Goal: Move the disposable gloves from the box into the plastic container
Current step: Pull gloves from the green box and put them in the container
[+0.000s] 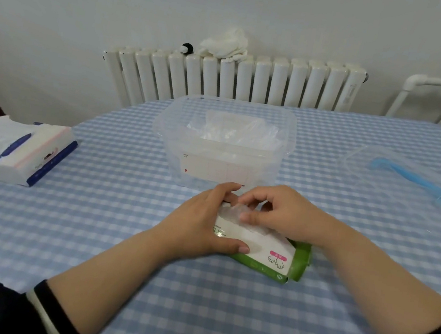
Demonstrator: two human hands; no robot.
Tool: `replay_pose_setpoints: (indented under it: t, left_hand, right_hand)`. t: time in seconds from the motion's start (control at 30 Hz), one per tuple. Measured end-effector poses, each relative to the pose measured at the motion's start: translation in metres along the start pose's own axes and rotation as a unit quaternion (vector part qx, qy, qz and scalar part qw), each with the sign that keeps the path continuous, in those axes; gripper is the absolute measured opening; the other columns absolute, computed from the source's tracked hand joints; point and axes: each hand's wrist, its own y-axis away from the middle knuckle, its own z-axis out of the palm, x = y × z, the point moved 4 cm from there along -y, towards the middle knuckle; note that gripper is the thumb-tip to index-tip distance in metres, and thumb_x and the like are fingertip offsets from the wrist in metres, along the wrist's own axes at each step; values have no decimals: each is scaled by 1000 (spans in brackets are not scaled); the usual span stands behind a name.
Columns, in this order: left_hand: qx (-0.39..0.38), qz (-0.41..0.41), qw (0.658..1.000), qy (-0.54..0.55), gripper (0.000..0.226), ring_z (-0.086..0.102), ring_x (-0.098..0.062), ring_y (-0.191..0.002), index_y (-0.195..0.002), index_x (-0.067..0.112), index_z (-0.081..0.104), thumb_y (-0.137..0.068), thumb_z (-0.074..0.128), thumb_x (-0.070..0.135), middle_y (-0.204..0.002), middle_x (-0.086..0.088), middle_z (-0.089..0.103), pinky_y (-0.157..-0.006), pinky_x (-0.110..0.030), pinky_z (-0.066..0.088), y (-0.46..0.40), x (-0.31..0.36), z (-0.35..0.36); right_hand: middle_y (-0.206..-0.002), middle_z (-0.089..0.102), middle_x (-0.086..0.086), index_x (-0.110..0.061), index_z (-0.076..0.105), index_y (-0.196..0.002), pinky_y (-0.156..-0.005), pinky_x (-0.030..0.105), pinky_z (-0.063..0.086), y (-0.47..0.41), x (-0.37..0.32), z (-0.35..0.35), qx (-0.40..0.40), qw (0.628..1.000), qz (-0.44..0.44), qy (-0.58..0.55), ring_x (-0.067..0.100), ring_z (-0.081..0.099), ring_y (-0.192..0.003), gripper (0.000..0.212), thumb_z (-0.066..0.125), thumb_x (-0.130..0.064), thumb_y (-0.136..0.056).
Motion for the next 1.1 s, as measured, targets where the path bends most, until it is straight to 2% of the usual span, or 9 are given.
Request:
replay_pose_setpoints:
  t: [0.07,0.2,0.33,0.53,0.63,0.73,0.9,1.0,1.1]
  left_hand:
    - [-6,-2,1000,-8,105,44,4,-114,-147,38,21,-64,80,62,-124,33,40,-98,-20,40,0,0,1]
    - [-2,6,1000,-17,104,44,2,-116,-146,38,23,-63,79,65,-134,27,43,-96,-18,38,0,0,1]
    - [7,17,1000,-11,96,46,5,-108,-141,40,28,-63,81,61,-128,25,47,-84,-11,38,0,2,0]
    - [9,18,1000,8,93,49,6,-107,-138,41,30,-63,83,58,-121,27,49,-84,-14,41,-1,3,0]
    - [5,9,1000,18,94,48,11,-107,-136,44,28,-62,84,57,-116,35,47,-84,-14,43,-2,3,-1]
    - [-2,-4,1000,30,99,51,4,-110,-138,45,25,-60,85,58,-123,28,50,-91,-26,49,-3,0,1]
    - [-10,-16,1000,11,109,48,1,-116,-145,42,17,-60,83,60,-129,26,45,-99,-27,45,-2,0,3]
    - [-12,-14,1000,5,108,48,-1,-117,-146,41,18,-61,82,62,-131,22,46,-100,-26,44,-2,0,3]
    - [-9,-8,1000,1,103,49,-2,-114,-142,41,23,-61,83,61,-127,22,47,-94,-25,45,-2,1,2]
  right_hand:
    - [-92,71,-15,-32,75,-93,-68,14,49,-1,4,-1,-10,1000,4,1,-4,63,-76,11,74,-27,-84]
    - [-86,71,-14,-30,75,-81,-79,31,50,-5,1,4,95,994,-37,31,4,63,-82,3,73,-30,-83]
    - [-84,71,-17,-29,74,-85,-74,26,47,-6,-5,6,131,984,-90,84,3,63,-81,10,66,-33,-89]
    - [-86,71,-17,-32,72,-89,-68,21,47,-5,-15,9,149,962,-147,175,3,62,-78,34,45,-52,-91]
    - [-87,70,-18,-31,73,-91,-71,22,47,-6,-14,6,134,974,-114,142,3,62,-82,24,52,-43,-95]
    - [-92,69,-20,-32,72,-93,-74,17,49,-4,-11,-5,88,993,-53,55,-3,62,-86,10,64,-37,-90]
    - [-99,58,-18,-36,56,-93,-80,24,50,2,6,-12,-53,992,42,109,-1,57,-89,29,79,-39,-76]
    - [-90,59,-15,-33,59,-79,-80,31,49,-1,1,-8,25,987,-13,160,2,56,-86,15,69,-44,-83]
    - [-83,62,-12,-24,67,-83,-70,31,48,-3,-14,-6,147,963,-99,204,6,57,-77,28,54,-47,-92]
